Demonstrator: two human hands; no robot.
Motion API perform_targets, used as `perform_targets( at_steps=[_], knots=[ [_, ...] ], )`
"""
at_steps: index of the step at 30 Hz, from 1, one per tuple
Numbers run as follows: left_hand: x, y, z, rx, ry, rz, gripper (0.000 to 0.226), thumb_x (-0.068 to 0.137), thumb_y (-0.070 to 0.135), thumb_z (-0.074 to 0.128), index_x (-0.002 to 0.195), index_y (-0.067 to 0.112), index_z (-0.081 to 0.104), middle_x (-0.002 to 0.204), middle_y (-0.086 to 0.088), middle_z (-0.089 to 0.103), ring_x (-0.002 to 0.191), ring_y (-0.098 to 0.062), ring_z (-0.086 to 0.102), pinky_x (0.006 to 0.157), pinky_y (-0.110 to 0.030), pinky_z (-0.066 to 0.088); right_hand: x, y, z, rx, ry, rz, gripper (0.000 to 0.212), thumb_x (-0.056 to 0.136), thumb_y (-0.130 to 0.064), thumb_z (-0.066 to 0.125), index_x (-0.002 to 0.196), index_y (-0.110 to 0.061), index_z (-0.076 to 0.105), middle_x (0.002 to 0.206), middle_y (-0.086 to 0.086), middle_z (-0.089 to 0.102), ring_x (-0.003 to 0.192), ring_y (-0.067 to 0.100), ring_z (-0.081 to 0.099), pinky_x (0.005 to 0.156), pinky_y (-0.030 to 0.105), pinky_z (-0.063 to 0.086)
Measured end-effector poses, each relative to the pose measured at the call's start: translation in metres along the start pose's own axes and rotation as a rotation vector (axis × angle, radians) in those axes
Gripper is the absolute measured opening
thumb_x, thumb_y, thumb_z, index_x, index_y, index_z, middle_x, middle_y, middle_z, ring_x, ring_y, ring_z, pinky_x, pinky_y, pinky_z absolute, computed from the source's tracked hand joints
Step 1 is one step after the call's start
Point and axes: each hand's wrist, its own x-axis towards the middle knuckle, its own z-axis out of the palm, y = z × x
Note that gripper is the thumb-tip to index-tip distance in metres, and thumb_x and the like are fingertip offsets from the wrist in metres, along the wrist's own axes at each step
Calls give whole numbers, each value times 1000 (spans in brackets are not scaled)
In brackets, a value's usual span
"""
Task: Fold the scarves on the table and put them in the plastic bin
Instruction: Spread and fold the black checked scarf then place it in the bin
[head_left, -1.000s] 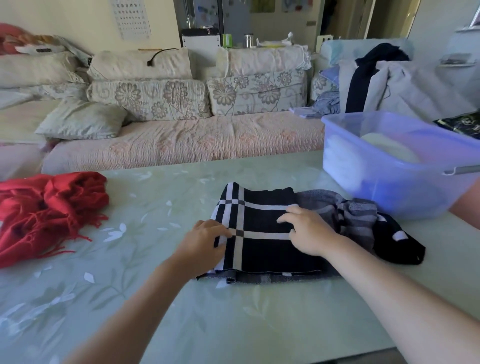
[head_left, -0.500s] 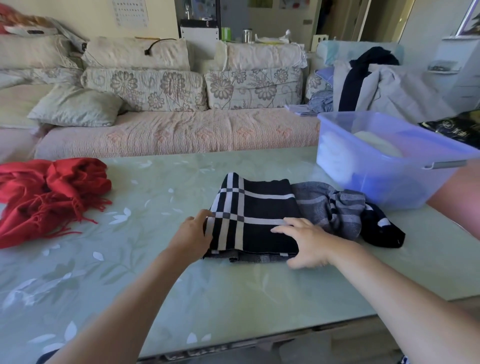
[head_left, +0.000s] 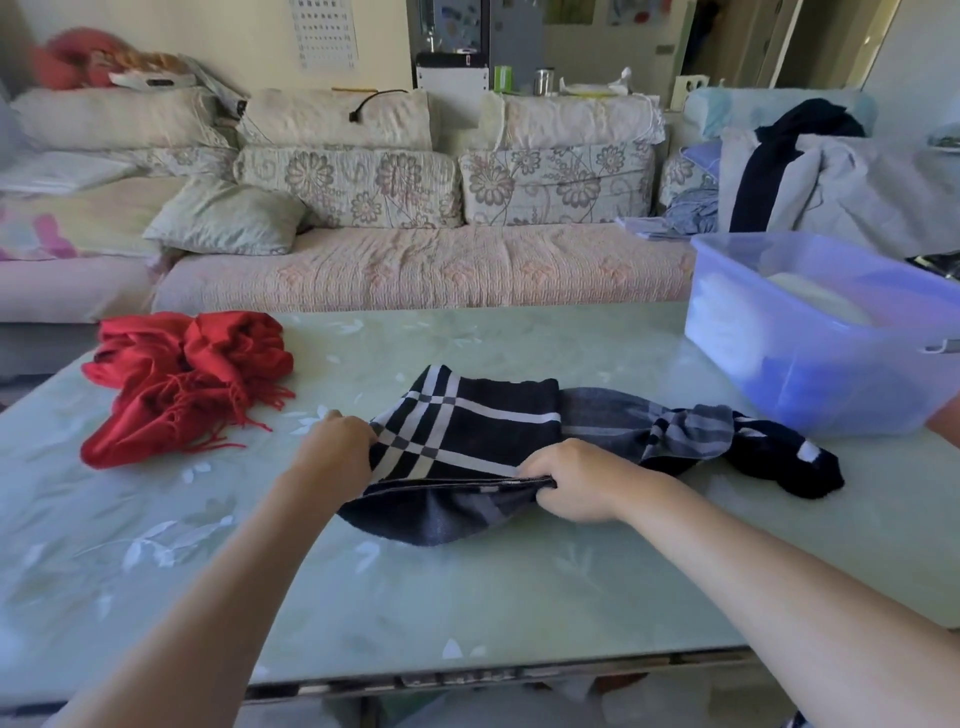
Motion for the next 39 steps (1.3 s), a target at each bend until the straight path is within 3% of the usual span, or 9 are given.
perform_targets(
  at_steps=[6,9,11,15,21,25,28,34,39],
  knots=[
    [-33,-41,-1,56,-328,-86,39,78,19,47,107,26,71,109,1,67,100,-19,60,86,-31,54,17,-36,-13,311,-206,33,31,86,-50,53,104,-36,75,113,-19,67,105,10,61,88,37,57],
    [-33,-39,-1,79,-236,-62,32,83,31,52,111,30,66,118,-2,52,116,-25,47,97,-39,47,27,-30,-17,332,42,168,26,93,-37,51,107,-35,73,83,-16,63,66,13,60,64,32,57],
    [-29,-27,-1,-22,-83,22,27,88,35,54,113,32,64,117,-2,49,117,-26,47,97,-38,46,34,-22,-17,193,165,283,28,92,-29,50,114,-27,67,94,-11,64,62,16,67,57,29,57],
    [-15,6,8,-249,-32,240,33,92,34,57,124,30,60,125,1,50,123,-19,43,102,-36,41,46,-11,-9,248,105,542,30,81,-26,53,99,-7,67,70,10,70,55,28,68,46,28,52],
    [8,50,22,-234,-119,272,35,99,36,46,131,26,54,122,0,57,115,-21,50,92,-36,47,55,-17,-6,317,116,545,20,73,-19,68,60,-12,55,46,1,50,38,20,42,41,19,30],
    [15,73,15,-644,-77,234,41,102,34,40,143,30,36,85,2,60,64,-12,52,57,-27,40,59,-24,-9,419,118,366,21,83,-21,64,66,-18,51,65,3,52,57,21,50,49,27,42],
    [15,77,3,-845,-85,175,33,102,35,40,134,38,49,87,5,62,69,-16,61,55,-29,51,59,-32,-11,605,157,188,8,93,-18,60,90,-22,67,86,4,65,75,21,62,58,32,54],
    [16,56,-5,-1076,-142,39,27,92,28,65,119,30,67,108,7,69,91,-14,69,75,-33,61,64,-41,-3,812,-38,20,48,89,8,48,121,-19,72,107,4,74,90,16,66,78,25,53],
    [11,27,-10,-948,-69,-5,47,79,-6,61,115,23,72,95,8,73,64,-2,63,56,-13,47,73,-53,0,1017,-89,21,46,94,13,45,124,-12,69,125,6,69,113,23,67,104,41,50]
  ],
)
